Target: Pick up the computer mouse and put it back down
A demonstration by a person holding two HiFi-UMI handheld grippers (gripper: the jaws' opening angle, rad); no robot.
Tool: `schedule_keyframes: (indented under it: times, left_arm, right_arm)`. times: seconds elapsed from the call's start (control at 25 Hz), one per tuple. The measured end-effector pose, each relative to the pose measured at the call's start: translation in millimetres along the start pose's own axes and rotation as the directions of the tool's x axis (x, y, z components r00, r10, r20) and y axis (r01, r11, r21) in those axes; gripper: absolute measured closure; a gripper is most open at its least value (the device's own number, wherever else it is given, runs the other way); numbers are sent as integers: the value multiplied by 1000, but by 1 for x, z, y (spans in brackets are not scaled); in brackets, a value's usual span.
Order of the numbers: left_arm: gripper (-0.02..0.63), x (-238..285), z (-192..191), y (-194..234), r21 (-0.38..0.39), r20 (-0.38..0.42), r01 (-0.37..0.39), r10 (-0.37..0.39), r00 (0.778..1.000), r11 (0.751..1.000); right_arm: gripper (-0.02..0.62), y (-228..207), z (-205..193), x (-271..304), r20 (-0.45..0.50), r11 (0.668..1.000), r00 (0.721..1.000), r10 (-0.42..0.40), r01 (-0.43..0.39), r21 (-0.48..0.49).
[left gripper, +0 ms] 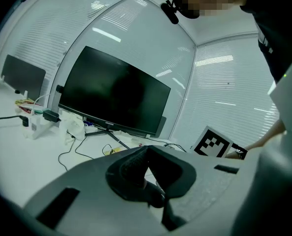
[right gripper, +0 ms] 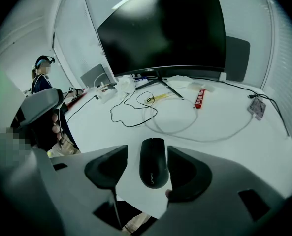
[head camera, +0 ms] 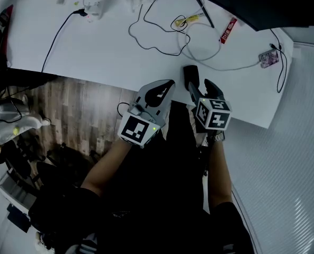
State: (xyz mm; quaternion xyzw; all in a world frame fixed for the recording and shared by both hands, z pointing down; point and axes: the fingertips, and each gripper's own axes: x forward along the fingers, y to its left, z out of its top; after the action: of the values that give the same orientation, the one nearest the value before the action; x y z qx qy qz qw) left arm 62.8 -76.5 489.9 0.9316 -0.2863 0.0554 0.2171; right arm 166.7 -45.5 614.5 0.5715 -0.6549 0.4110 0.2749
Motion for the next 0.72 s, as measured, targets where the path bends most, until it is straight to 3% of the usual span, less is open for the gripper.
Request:
schedule_keyframes:
  times: [0.16,0.52,0.72]
  left_arm:
    - [600,0,-8,-2,-3,2,-19,19,1000,1000]
    - [600,1,-32,-5,-32,-47,-42,40,998,999]
    - [600,3,-36,-4,-38,-48,-50,48,998,998]
  right_arm:
    - [331,-1,-12,18,-26,1000,999,26,-26,7]
    - [319,-13,-31,49,-54,1000,999,2,-2,-4]
    - [318,-14,-34,59,-82,996,996,-32,24,-91]
